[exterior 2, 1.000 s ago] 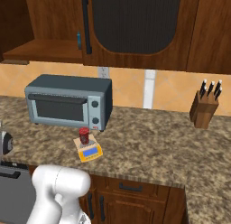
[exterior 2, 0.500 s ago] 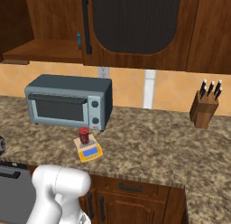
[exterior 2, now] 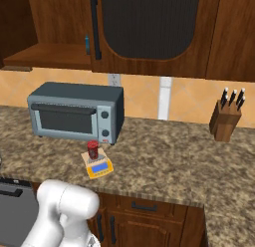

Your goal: Pick the yogurt and place it on the digital scale for weighing, and close the cabinet.

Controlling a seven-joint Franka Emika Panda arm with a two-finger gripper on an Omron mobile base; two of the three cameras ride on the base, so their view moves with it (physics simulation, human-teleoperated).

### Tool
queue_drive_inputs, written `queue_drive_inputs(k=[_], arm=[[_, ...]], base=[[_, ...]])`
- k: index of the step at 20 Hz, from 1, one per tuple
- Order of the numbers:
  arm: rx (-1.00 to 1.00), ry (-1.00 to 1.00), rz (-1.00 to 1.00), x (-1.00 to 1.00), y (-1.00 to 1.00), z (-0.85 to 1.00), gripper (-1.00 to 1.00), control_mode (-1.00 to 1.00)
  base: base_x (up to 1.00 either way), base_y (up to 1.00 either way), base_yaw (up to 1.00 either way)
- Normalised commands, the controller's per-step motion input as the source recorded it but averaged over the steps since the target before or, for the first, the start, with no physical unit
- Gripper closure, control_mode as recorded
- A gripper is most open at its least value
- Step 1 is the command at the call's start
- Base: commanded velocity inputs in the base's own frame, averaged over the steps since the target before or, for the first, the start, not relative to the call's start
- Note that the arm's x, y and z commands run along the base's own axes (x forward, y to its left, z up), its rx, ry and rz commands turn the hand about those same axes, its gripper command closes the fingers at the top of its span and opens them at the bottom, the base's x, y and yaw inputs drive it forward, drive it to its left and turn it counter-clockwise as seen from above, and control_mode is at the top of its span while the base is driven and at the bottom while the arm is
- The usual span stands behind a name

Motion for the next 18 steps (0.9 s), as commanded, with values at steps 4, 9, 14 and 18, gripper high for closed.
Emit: queue_drive_inputs(k=[4, 9, 14, 18], arm=[[-0.06, -0.01, -0.02, -0.08, 0.67, -0.22, -1.00, -1.00], [-0.03, 0.01, -0.03, -0.02, 0.62, -0.18, -1.00, -1.00], [0.00, 0.00, 0.00, 0.00, 0.32, -0.32, -1.00, -1.00], [-0.01, -0.01, 0.00, -0.01, 0.52, -0.18, -1.00, -1.00]], base=[[0.00, 0.00, 0.00], [0.00, 0.00, 0.00], [0.00, 0.00, 0.00], [0.00, 0.00, 0.00]])
